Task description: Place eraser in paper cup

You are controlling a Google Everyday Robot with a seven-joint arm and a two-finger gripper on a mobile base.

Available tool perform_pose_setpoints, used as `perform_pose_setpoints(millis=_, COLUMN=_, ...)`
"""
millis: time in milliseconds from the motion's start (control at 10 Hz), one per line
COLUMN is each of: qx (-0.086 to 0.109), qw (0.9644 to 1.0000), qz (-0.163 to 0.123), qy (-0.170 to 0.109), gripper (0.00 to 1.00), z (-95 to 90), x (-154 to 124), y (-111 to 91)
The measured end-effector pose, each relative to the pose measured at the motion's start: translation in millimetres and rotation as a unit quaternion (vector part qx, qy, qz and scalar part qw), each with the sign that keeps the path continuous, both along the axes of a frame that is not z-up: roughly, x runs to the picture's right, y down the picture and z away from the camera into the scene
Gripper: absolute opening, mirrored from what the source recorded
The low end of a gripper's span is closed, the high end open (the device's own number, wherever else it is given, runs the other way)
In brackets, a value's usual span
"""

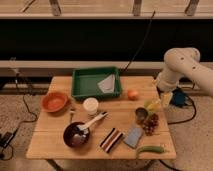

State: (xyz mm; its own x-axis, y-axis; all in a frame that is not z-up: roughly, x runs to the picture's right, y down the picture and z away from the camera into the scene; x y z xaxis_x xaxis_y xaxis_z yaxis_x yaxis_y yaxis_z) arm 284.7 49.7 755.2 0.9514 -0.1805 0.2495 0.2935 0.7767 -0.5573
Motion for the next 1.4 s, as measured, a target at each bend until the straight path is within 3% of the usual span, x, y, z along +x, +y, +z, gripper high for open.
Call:
perform_pose_setpoints(millis=300, qx=0.008, qw=0.9988, qz=-0.037, qy=-0.031, gripper=0.8, z=-14.7, x=-21, y=6)
perform_pose_setpoints(millis=600, qx=0.005, qw=0.9927, qz=-0.087, qy=-0.083, gripper=0.8, z=-29.8, x=-87, y=34)
perform_pose_setpoints(millis=1000, qx=-0.036, qw=0.9804, qz=-0.141, qy=-0.133, gripper=0.8, z=-7.1, x=-166, y=91)
perform_pose_setpoints(millis=1400, qx=-0.087, qw=0.9697, qz=-0.169, qy=-0.154, gripper=0.8, z=10.0, x=-196, y=139)
